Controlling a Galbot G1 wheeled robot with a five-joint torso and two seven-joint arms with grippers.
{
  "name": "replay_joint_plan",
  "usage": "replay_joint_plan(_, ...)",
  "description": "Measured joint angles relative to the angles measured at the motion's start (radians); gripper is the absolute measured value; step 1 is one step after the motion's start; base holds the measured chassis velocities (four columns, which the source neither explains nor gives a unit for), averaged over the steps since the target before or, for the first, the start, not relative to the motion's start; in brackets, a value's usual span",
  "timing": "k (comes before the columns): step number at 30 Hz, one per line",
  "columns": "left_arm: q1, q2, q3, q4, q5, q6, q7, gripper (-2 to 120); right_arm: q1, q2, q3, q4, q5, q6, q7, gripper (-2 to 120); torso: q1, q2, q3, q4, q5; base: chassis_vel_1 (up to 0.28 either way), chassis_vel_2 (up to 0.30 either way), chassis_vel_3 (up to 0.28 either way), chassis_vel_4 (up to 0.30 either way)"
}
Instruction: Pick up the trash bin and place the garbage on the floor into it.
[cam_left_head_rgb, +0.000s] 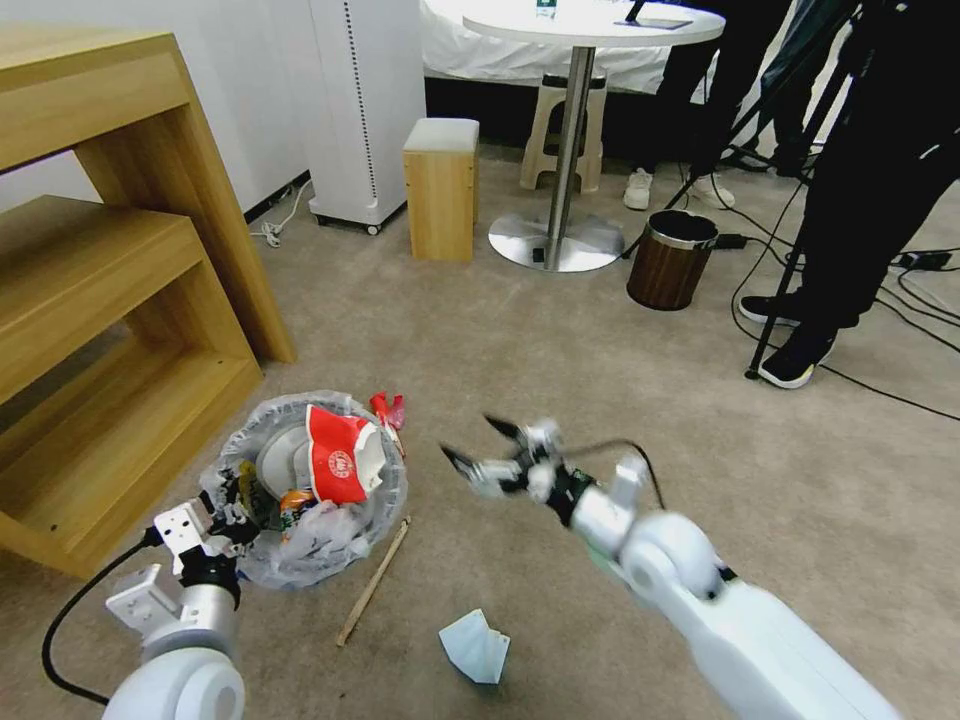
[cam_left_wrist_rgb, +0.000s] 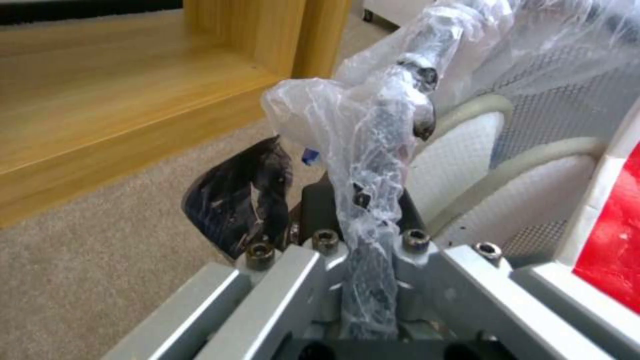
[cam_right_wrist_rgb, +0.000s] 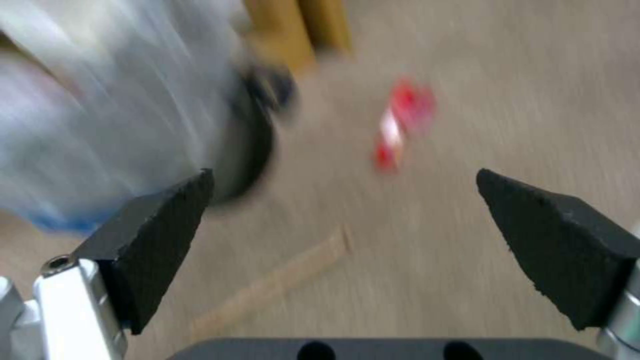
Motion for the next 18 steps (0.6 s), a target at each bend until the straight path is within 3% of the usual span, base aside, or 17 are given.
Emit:
replay_joint_plan(2, 0.002, 0.000, 0.001, -0.001, 0.000, 0.001, 0.000, 1, -0.019, 0.003, 0.000, -0.001, 0.008, -0.028, 0.034, 100, 0.000, 0.000, 0.000, -0.0001, 0.0000, 0.000, 0.000, 0.000, 0.000)
replay_joint_plan(4, 0.010, 0.000, 0.005, -0.014, 0.001, 0.002, 0.000, 1, -0.055, 0.017, 0.000, 0.000, 0.065, -0.121, 0.118, 100, 0.000, 0.000, 0.000, 0.0001, -0.0001, 0.000, 0.000, 0.000, 0.000)
replay_joint_plan(5, 0.010, 0.000, 0.005, -0.014, 0.001, 0.002, 0.000, 1, -0.055, 0.017, 0.000, 0.000, 0.065, -0.121, 0.118, 100, 0.000, 0.000, 0.000, 0.0001, -0.0001, 0.000, 0.000, 0.000, 0.000)
replay_joint_plan(8, 0.024, 0.003, 0.004, -0.036, 0.002, 0.002, 0.001, 1, -0.078, 0.023, -0.001, 0.013, 0.126, -0.240, 0.182, 100, 0.000, 0.000, 0.000, 0.0002, -0.0001, 0.000, 0.000, 0.000, 0.000)
replay_joint_plan(18, 0.040, -0.001, 0.003, -0.047, 0.006, 0.000, 0.003, 1, -0.112, 0.024, 0.001, 0.001, 0.166, -0.335, 0.230, 100, 0.000, 0.000, 0.000, 0.0002, -0.0004, 0.000, 0.000, 0.000, 0.000)
